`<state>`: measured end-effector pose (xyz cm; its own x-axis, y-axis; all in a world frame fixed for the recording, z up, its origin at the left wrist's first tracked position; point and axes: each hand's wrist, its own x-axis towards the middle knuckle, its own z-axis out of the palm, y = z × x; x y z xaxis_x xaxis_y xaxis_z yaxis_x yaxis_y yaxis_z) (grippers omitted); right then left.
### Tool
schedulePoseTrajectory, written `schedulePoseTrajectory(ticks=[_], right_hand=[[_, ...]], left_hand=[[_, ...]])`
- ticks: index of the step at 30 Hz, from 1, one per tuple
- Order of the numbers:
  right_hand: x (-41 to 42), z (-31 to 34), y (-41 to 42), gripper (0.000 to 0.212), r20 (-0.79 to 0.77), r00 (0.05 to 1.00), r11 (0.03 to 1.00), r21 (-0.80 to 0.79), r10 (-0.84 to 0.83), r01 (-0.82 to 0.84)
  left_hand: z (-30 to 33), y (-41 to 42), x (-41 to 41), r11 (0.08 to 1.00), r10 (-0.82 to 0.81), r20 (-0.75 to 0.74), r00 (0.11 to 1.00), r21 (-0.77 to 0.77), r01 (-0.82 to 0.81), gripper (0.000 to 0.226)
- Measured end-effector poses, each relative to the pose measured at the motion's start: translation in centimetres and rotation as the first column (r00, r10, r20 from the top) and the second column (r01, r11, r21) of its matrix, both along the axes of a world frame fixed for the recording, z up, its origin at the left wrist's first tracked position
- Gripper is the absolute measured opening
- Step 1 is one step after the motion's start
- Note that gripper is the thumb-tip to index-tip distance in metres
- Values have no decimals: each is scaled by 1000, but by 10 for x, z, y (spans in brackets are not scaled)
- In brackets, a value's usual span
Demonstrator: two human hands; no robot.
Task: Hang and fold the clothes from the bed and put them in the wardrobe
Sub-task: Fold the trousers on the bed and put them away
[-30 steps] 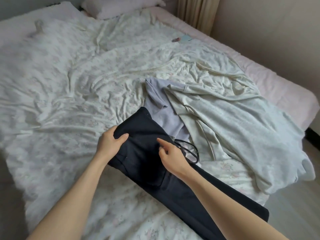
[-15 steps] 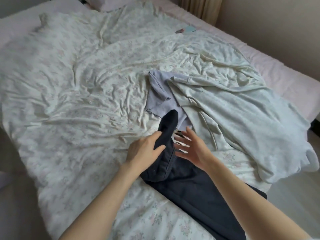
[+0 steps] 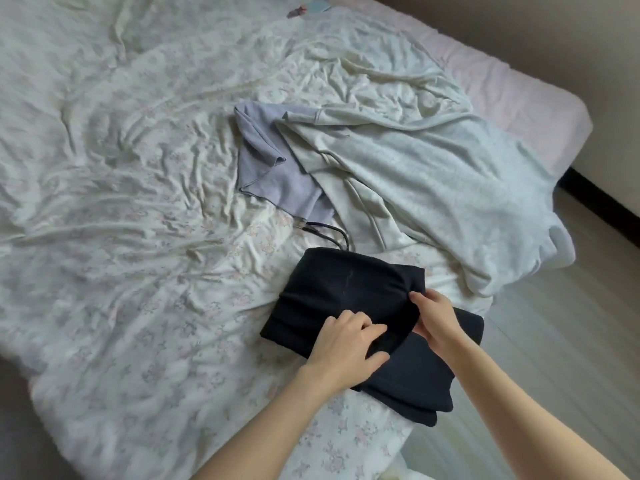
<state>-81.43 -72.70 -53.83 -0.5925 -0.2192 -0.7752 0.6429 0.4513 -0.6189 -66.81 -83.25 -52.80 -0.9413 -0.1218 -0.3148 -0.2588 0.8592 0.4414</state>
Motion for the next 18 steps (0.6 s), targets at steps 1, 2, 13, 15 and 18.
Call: schedulePoseTrajectory(ticks=[1,2,13,15,18], right_hand=[[1,-8,8,15,9,1000,999,44,-27,27],[1,-18,15,16,23,999,996,76,-49,47],[13,-31,4,52,-597,654,860,481,465,-171],[18,-27,-21,44,-704,363,791,510,610,-339],[19,-27,-69,37,-670,220,662,524,709,-535]], left_hand=[[-9,2,5,997,61,-53,997,-37,-63,50],[-14,2,10,988,132,-66,989,-71,-137,45],[-55,-26,51,686,706,169,687,75,-723,66],[-53,-36,48,477,836,179,518,228,-849,61],[-51,-44,44,224,932,224,284,259,-939,45]])
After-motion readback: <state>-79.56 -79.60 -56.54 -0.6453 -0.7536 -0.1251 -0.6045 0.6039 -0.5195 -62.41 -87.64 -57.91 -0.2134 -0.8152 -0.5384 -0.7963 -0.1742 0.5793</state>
